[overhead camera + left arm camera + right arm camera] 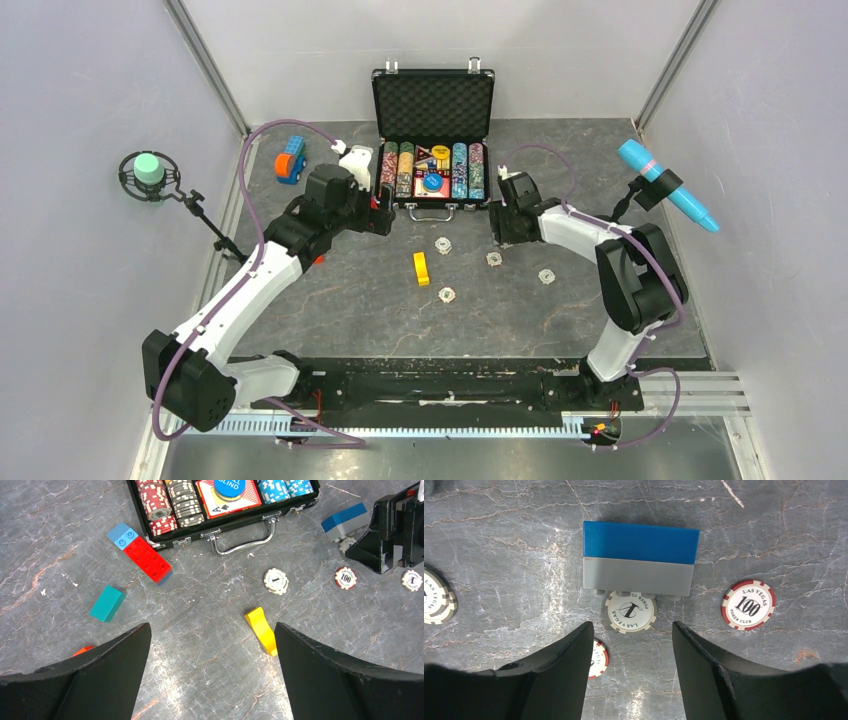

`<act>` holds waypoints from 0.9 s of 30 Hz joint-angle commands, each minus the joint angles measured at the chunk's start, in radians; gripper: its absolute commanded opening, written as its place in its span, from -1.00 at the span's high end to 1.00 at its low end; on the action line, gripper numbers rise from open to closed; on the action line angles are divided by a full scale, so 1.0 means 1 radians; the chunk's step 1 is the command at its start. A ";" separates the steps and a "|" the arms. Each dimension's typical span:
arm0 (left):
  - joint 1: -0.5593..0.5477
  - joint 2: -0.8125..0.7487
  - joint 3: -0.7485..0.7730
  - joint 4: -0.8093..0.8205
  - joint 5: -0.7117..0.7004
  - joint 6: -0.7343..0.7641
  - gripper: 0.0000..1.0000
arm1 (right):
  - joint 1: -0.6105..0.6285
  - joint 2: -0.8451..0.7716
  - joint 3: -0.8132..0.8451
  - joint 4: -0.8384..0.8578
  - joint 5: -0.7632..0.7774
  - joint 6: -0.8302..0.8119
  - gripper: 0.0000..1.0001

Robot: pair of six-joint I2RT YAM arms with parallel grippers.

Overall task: Pack up texas hold em set
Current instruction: Pick up the poker chip from the center of the board.

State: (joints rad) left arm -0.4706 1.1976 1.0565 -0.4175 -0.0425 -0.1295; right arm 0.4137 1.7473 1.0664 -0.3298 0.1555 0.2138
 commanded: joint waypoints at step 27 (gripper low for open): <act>0.004 -0.005 -0.003 0.020 0.013 0.057 -0.99 | -0.034 0.070 0.006 0.063 -0.012 -0.016 0.02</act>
State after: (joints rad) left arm -0.4706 1.1976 1.0565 -0.4171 -0.0425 -0.1295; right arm 0.3923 1.7981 1.0634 -0.2913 0.1390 0.2081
